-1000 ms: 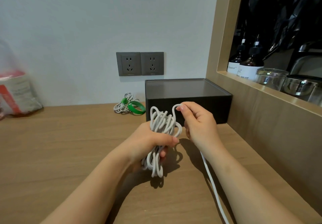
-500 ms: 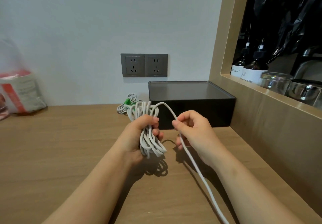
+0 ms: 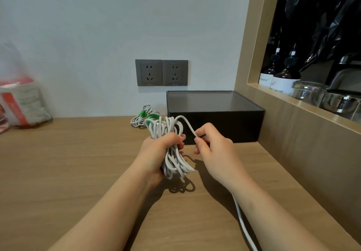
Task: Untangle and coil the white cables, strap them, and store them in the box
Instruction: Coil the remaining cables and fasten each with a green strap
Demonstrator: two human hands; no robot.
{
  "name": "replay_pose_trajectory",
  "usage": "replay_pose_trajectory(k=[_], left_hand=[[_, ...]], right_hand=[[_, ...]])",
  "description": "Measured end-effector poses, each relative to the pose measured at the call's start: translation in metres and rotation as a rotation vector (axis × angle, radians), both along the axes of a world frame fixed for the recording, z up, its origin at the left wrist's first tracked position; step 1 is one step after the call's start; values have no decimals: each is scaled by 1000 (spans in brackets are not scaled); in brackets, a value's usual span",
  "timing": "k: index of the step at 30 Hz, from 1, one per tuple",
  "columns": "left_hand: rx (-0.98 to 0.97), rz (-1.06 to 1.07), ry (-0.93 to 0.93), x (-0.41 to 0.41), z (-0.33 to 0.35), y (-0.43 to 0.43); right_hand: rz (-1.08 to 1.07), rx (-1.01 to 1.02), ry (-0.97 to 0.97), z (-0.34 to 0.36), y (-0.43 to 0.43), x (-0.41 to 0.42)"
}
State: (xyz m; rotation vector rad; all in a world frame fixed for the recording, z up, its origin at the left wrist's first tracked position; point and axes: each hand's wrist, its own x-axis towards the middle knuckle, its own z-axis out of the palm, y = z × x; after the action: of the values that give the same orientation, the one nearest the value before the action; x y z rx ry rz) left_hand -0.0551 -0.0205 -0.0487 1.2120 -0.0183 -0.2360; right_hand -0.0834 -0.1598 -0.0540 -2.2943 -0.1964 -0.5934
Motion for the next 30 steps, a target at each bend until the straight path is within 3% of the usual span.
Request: replay_pose_trajectory(k=[6, 10, 14, 17, 22, 25, 30], left_hand=[[34, -1, -44, 1, -3, -1], [29, 73, -68, 0, -3, -2], [-20, 152, -73, 1, -3, -4], [-63, 213, -65, 7, -3, -2], [-258, 251, 37, 21, 2, 10], [-442, 232, 111, 24, 9, 21], [-695, 225, 192, 22, 11, 26]], right_hand=[[53, -151, -133, -1, 7, -2], [58, -115, -140, 2, 10, -2], [123, 168, -42, 6, 13, -5], [157, 150, 143, 8, 11, -4], [111, 43, 440, 7, 2, -2], [54, 70, 431, 7, -6, 0], [-164, 291, 381, 10, -22, 4]])
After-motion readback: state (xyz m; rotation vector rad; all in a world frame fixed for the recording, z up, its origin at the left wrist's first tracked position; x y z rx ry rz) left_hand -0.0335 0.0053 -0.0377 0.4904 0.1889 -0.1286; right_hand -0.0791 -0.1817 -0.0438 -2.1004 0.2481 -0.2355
